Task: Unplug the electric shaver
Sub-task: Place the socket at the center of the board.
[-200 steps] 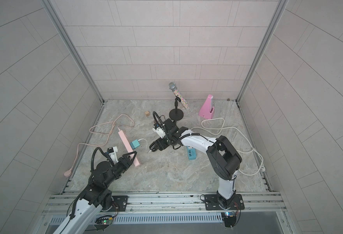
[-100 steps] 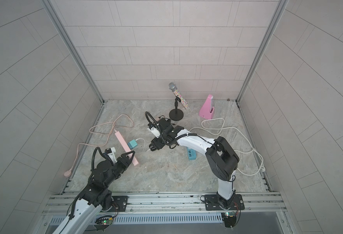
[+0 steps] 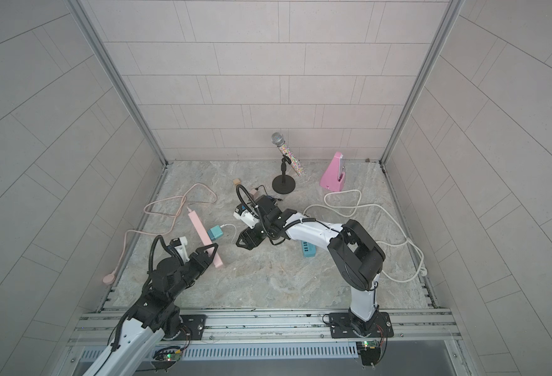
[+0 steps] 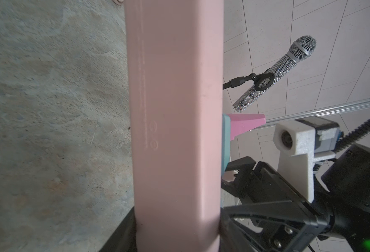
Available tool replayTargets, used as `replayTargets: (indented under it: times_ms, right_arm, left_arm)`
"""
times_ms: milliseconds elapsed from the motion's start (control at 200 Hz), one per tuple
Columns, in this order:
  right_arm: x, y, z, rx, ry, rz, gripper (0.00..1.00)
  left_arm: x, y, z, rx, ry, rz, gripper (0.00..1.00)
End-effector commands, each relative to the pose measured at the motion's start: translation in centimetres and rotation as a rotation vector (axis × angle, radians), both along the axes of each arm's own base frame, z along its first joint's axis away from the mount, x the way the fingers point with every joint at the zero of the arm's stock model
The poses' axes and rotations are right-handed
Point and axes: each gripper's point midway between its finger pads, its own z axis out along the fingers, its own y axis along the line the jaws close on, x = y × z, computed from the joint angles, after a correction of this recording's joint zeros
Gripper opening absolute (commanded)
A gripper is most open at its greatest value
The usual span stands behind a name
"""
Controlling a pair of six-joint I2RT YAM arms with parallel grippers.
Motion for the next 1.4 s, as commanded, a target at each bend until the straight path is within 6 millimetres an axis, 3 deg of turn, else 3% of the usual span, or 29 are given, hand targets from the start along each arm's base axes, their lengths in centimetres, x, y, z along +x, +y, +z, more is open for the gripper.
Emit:
replayTargets:
  times_ms: [0, 180, 310, 465, 931, 1096, 1396]
  right_arm:
    - [-2.9, 2.1, 5.6, 0.309, 0.115, 0.071, 0.70]
    - [-4.7, 3.0, 7.1, 0.532, 0.261, 0.066, 0.73]
    - [-5.9, 4.8, 6.6, 0.560, 0.296, 0.101, 0.74]
    - [-5.9, 6.3, 6.5, 0.575, 0.307, 0.123, 0.75]
    - [-5.8, 5.7, 3.1, 0.436, 0.279, 0.103, 0.76]
    - [-5.9, 6.2, 3.5, 0.491, 0.315, 0.108, 0.75]
    - [-6.0, 6.8, 2.6, 0.507, 0.365, 0.112, 0.72]
  left_arm:
    - [-1.3, 0.2, -3.3, 0.029, 0.113, -0.016, 0.49]
    - [-1.0, 0.1, -2.5, -0.006, 0.090, -0.005, 0.48]
    - [-0.7, -0.3, -1.5, -0.055, 0.067, -0.008, 0.48]
    - [-0.8, -0.5, -1.2, -0.083, 0.066, -0.013, 0.48]
    - [-0.6, -0.6, -0.2, -0.123, 0.038, -0.007, 0.47]
    - [-0.5, -0.6, 0.1, -0.128, 0.030, -0.004, 0.47]
    - [-0.4, -0.6, 0.5, -0.141, 0.016, -0.005, 0.47]
